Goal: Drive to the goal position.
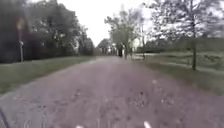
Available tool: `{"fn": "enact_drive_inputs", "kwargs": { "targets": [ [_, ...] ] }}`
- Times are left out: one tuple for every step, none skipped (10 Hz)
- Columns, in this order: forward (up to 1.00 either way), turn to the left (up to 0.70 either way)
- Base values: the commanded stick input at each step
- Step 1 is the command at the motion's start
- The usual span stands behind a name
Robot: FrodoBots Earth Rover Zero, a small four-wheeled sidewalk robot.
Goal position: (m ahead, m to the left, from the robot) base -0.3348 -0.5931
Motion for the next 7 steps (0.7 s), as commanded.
{"fn": "enact_drive_inputs", "kwargs": {
  "targets": [
    [0.70,0.00],
    [0.70,0.00],
    [0.70,0.00],
    [0.70,0.00],
    [0.70,0.00],
    [0.70,0.00],
    [0.70,0.00]
  ]
}}
